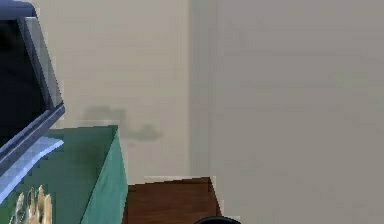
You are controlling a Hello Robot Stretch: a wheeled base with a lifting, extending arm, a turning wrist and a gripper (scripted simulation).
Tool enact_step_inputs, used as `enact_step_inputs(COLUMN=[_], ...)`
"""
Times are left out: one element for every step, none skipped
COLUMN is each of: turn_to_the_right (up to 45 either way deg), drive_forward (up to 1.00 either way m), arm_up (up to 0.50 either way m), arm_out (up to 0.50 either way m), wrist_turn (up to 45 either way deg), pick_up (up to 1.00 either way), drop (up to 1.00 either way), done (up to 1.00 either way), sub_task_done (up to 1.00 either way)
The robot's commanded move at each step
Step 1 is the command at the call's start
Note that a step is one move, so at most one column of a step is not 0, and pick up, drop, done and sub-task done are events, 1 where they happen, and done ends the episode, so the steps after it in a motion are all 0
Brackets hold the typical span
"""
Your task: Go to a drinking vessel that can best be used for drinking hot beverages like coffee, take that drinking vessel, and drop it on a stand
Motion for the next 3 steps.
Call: enact_step_inputs(turn_to_the_right=[-6.0,0.0,-45.0], drive_forward=[0.00,0.85,0.00], arm_up=[0.00,0.00,0.00], arm_out=[0.00,0.00,0.00], wrist_turn=[0.0,0.0,0.0], pick_up=[0.00,0.00,0.00], drop=[0.00,0.00,0.00], done=[0.00,0.00,0.00], sub_task_done=[0.00,0.00,0.00])
